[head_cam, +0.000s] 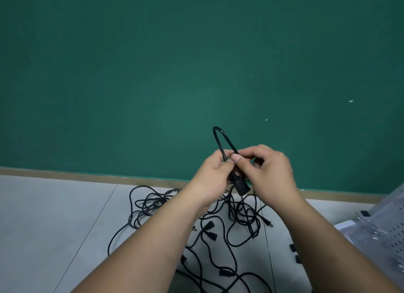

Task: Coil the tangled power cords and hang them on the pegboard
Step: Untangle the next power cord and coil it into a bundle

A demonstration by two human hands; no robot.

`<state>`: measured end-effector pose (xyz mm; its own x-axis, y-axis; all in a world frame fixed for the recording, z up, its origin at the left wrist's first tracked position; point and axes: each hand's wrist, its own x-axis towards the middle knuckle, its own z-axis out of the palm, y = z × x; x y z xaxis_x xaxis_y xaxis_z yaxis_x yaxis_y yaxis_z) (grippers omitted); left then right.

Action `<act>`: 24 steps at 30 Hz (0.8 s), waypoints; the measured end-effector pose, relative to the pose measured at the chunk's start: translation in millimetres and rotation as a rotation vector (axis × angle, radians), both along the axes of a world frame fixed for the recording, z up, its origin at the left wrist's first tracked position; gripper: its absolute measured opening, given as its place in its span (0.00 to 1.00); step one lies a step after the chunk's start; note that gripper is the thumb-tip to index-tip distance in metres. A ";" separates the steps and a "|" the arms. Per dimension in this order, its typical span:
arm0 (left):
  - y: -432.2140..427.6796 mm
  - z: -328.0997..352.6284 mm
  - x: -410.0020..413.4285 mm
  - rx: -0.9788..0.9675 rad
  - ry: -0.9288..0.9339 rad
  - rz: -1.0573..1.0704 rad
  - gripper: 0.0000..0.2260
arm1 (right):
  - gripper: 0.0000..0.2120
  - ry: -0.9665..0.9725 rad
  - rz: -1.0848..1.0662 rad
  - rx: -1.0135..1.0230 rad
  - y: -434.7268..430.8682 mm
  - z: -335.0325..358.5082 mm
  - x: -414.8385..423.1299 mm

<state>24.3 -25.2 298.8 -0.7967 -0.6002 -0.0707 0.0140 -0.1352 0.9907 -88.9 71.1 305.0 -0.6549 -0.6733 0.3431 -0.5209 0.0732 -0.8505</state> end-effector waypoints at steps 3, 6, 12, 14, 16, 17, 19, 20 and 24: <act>-3.5 -0.9 -0.2 -0.071 -0.039 -0.055 0.08 | 0.04 -0.111 0.028 -0.022 -1.9 -1.0 -3.9; -10.0 -0.2 0.0 -0.127 -0.079 -0.100 0.09 | 0.05 -0.038 0.009 0.006 -2.0 0.6 -8.3; -16.9 -2.1 1.5 -0.280 -0.165 -0.104 0.12 | 0.07 -0.081 0.114 -0.052 -9.9 0.4 -18.5; -17.3 -3.2 2.6 -0.286 -0.176 -0.124 0.11 | 0.11 -0.139 0.170 -0.094 -11.0 3.6 -17.3; -18.9 -2.3 4.8 -0.280 -0.172 -0.169 0.10 | 0.12 -0.214 0.177 -0.146 -12.4 7.3 -13.7; -19.6 -0.9 6.3 -0.286 -0.170 -0.200 0.09 | 0.12 -0.256 0.169 -0.171 -13.2 8.2 -12.4; -20.4 3.2 9.2 -0.316 -0.169 -0.266 0.09 | 0.12 -0.366 0.148 -0.203 -13.9 9.4 -12.1; -21.2 4.9 10.3 -0.326 -0.168 -0.299 0.10 | 0.12 -0.432 0.136 -0.209 -13.6 10.8 -12.8; -22.3 9.3 12.5 -0.317 -0.145 -0.397 0.12 | 0.12 -0.550 0.156 -0.146 -10.1 13.3 -20.1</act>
<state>36.8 -47.5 308.1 -0.9626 -0.2640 -0.0611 -0.1178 0.2048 0.9717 -109.0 61.0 318.4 -0.6600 -0.7472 0.0781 0.0039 -0.1074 -0.9942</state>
